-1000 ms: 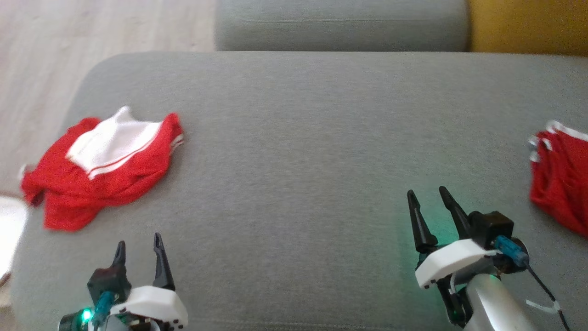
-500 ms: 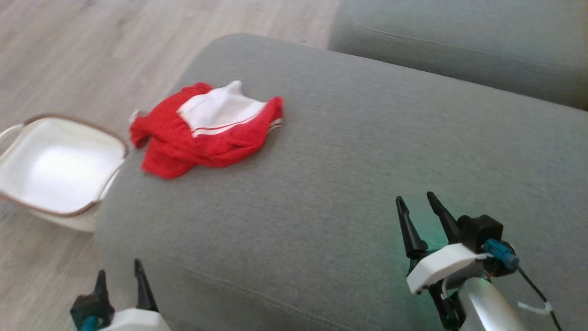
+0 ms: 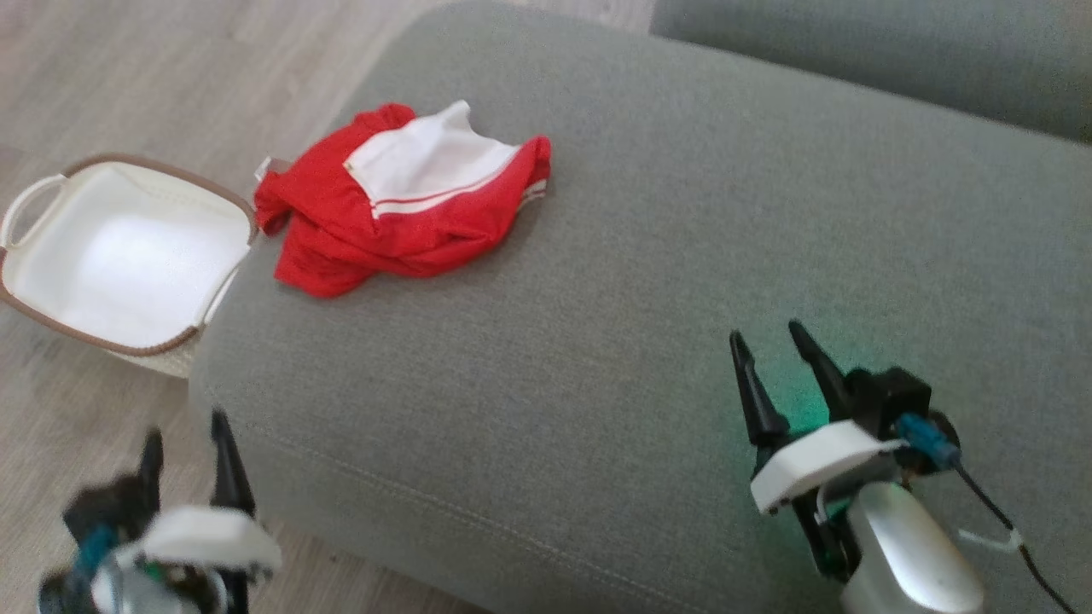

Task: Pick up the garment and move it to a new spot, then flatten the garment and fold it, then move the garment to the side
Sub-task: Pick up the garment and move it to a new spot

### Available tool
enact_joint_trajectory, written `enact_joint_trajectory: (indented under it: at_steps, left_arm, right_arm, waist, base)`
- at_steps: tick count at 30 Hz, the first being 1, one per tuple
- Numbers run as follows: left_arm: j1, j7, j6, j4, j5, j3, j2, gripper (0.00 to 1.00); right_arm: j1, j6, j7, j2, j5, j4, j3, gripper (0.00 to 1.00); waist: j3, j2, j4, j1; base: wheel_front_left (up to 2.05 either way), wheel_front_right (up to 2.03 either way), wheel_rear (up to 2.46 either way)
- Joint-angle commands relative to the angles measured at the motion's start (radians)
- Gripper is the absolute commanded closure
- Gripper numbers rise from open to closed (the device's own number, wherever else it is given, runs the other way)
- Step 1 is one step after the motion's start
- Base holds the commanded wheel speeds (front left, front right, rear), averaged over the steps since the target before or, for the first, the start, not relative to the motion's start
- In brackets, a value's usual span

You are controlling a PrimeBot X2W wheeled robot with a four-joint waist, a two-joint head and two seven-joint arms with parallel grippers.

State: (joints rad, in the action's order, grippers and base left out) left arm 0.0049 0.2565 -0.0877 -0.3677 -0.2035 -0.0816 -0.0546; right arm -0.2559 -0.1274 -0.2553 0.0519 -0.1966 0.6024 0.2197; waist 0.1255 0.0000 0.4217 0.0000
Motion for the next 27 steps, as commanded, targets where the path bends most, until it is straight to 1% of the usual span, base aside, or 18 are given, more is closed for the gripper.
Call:
enact_joint_trajectory:
  at_steps: [1,3,4,6,7,9,13,19,27]
  left_arm:
    - [-0.088,0.005,0.021,0.016,0.010,-0.046,-0.037,0.00]
    - [-0.146,0.005,0.053,-0.005,0.013,-0.058,-0.054,0.00]
    - [-0.168,0.005,0.106,-0.018,0.020,-0.036,-0.069,0.00]
    - [-0.210,0.005,0.161,-0.060,0.022,-0.016,-0.084,0.00]
    - [-0.234,0.005,0.175,-0.081,0.022,-0.007,-0.089,0.00]
    - [-0.273,0.005,0.188,-0.082,0.032,-0.006,-0.109,0.00]
    - [-0.293,0.005,0.201,-0.091,0.030,-0.020,-0.118,0.00]
    - [-0.324,0.005,0.199,-0.123,0.027,-0.082,-0.118,0.00]
    - [-0.380,0.005,0.200,-0.158,0.048,-0.119,-0.143,0.00]
  right_arm:
    - [-0.047,-0.003,-0.006,-0.002,0.017,-0.041,0.019,0.00]
    - [-0.060,-0.003,-0.006,-0.002,0.032,-0.054,0.015,0.00]
    - [-0.068,-0.003,-0.006,-0.002,0.039,-0.061,0.016,0.00]
    - [-0.084,-0.003,-0.006,-0.002,0.053,-0.075,0.011,0.00]
    - [-0.091,-0.003,-0.006,-0.002,0.060,-0.084,0.008,0.00]
    - [-0.103,-0.003,-0.006,-0.002,0.073,-0.100,0.002,0.00]
    - [-0.106,-0.003,-0.006,-0.002,0.090,-0.118,-0.004,0.00]
    - [-0.102,-0.003,-0.006,-0.002,0.090,-0.126,-0.013,0.00]
    - [-0.104,-0.003,-0.006,-0.002,0.085,-0.125,-0.008,0.00]
  waist:
    - [0.047,0.0000,-0.026,0.0000]
    - [0.076,0.0000,-0.040,0.0000]
    - [0.090,0.0000,-0.051,0.0000]
    - [0.120,0.0000,-0.066,0.0000]
    - [0.133,0.0000,-0.074,0.0000]
    - [0.159,0.0000,-0.089,0.0000]
    - [0.174,0.0000,-0.108,0.0000]
    - [0.173,0.0000,-0.123,0.0000]
    - [0.173,0.0000,-0.142,0.0000]
  base:
    - [0.00,0.00,0.00]
    - [0.00,0.00,0.00]
    - [0.00,0.00,0.00]
    - [0.00,0.00,0.00]
    - [0.00,0.00,0.00]
    - [0.00,0.00,0.00]
    - [0.00,0.00,0.00]
    - [0.00,0.00,0.00]
    - [0.00,0.00,0.00]
